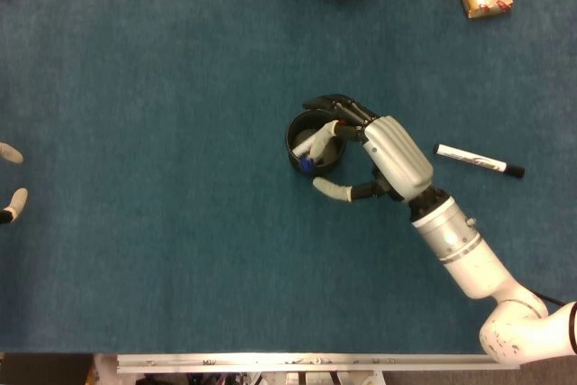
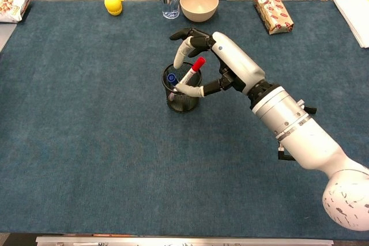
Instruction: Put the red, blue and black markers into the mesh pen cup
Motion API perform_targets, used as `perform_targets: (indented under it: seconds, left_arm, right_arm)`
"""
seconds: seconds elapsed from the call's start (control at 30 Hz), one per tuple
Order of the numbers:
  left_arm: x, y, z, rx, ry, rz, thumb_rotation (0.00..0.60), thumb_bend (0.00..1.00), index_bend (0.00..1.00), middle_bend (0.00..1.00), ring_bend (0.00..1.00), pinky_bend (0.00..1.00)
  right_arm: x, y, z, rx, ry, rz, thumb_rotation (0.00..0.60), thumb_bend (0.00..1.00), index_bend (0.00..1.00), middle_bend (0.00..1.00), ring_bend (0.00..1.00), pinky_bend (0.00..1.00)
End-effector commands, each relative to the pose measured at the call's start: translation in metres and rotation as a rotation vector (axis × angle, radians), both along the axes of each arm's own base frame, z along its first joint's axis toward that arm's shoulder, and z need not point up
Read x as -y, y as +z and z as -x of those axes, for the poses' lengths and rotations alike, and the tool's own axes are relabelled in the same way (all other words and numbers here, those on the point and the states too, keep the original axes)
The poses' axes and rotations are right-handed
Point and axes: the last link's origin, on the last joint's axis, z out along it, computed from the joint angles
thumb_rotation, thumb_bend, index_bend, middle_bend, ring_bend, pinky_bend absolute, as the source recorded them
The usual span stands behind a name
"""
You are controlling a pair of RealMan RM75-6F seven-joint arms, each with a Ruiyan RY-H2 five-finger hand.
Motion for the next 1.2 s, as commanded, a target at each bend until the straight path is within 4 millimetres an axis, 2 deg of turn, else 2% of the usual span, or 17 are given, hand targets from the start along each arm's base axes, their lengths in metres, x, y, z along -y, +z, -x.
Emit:
perform_targets:
  seconds: [0.03,0.17,0.23,0.43,0.57,0.63,0.8,0.9,1.2]
  left_arm:
    - [0.0,0.0,0.0,0.001,0.002,0.0,0.6,0.29,0.4,0.06,0.01,0.0]
    - [0.0,0.0,0.001,0.001,0.004,0.001,0.6,0.29,0.4,0.06,0.01,0.0]
    - [0.0,0.0,0.001,0.001,0.004,0.0,0.6,0.29,0.4,0.06,0.01,0.0]
    - [0.0,0.0,0.001,0.002,0.005,0.0,0.6,0.29,0.4,0.06,0.01,0.0]
    - [0.0,0.0,0.0,0.001,0.0,0.002,0.6,0.29,0.4,0.06,0.01,0.0]
    - [0.0,-0.001,-0.001,0.001,-0.003,0.003,0.6,0.29,0.4,0.06,0.01,0.0]
    - [-0.002,-0.003,-0.005,-0.003,-0.009,0.009,0.6,0.29,0.4,0.06,0.01,0.0]
    - [-0.003,-0.005,-0.006,-0.002,-0.011,0.014,0.6,0.29,0.4,0.06,0.01,0.0]
    - [-0.002,-0.007,-0.005,-0.003,-0.004,0.021,0.6,0.29,0.4,0.06,0.01,0.0]
  right_arm:
    - [0.0,-0.001,0.001,-0.01,0.0,-0.004,0.6,0.02,0.54,0.18,0.12,0.27]
    - [0.001,0.002,0.001,-0.013,0.003,-0.002,0.6,0.0,0.4,0.15,0.1,0.25]
    - [0.003,0.009,0.0,-0.003,0.008,0.02,0.6,0.0,0.37,0.15,0.09,0.25]
    - [0.009,0.05,0.0,-0.052,0.059,0.205,0.6,0.0,0.37,0.15,0.09,0.25]
    - [0.01,0.076,0.017,-0.263,0.069,0.348,0.6,0.0,0.38,0.16,0.09,0.24]
    - [0.008,0.081,0.029,-0.364,0.052,0.37,0.6,0.0,0.4,0.17,0.09,0.24]
    - [-0.002,0.085,0.065,-0.616,-0.061,0.3,0.6,0.02,0.44,0.17,0.09,0.24]
    - [-0.009,0.081,0.08,-0.718,-0.127,0.261,0.6,0.05,0.44,0.17,0.09,0.25]
    - [-0.024,0.059,0.106,-0.883,-0.284,0.177,0.6,0.2,0.45,0.17,0.09,0.24]
